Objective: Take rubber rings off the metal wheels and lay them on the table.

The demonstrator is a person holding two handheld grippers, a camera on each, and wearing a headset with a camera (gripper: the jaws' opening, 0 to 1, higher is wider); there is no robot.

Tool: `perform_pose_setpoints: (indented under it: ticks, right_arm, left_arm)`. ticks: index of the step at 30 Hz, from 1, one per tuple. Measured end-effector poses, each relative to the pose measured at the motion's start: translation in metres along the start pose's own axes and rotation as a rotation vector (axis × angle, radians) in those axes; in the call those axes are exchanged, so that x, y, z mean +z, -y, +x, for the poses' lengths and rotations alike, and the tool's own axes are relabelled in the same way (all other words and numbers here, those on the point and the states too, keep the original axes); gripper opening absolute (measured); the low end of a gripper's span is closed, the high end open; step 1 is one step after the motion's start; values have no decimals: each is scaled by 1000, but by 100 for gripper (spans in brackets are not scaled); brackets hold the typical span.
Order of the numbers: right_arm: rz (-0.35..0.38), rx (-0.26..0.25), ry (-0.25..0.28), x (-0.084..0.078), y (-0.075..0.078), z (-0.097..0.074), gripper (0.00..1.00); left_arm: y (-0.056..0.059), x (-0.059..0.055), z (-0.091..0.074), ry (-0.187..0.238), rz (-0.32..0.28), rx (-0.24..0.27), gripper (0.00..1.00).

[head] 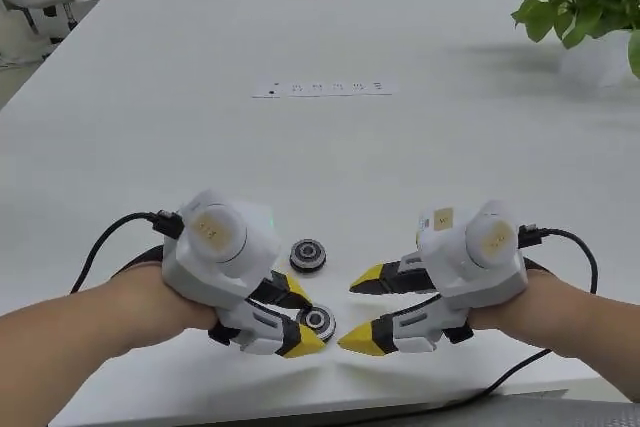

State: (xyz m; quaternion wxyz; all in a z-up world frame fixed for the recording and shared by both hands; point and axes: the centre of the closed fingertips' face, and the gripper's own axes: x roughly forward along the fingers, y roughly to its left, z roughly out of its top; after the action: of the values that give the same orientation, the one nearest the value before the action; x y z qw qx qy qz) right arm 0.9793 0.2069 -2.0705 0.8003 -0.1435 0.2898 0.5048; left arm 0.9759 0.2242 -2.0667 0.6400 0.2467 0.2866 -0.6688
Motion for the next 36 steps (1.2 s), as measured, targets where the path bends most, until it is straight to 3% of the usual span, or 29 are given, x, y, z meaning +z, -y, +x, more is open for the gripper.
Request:
perform_pose_setpoints:
  ticks: [16,26,32,36]
  right_arm:
    - [-4,14,-21,-5,-2,4,38]
    - [-31,34,-28,-1,-3,8,36]
    - [-56,52,-31,7,-3,13,35]
    - [-93,74,-61,6,-6,20,35]
  left_arm:
    - [-8,-1,0,-8,7,56,8]
    - [-7,-2,1,-8,62,78,8]
    - [-7,-2,1,5,58,87,8]
    - [-8,-2,1,9,60,92,8]
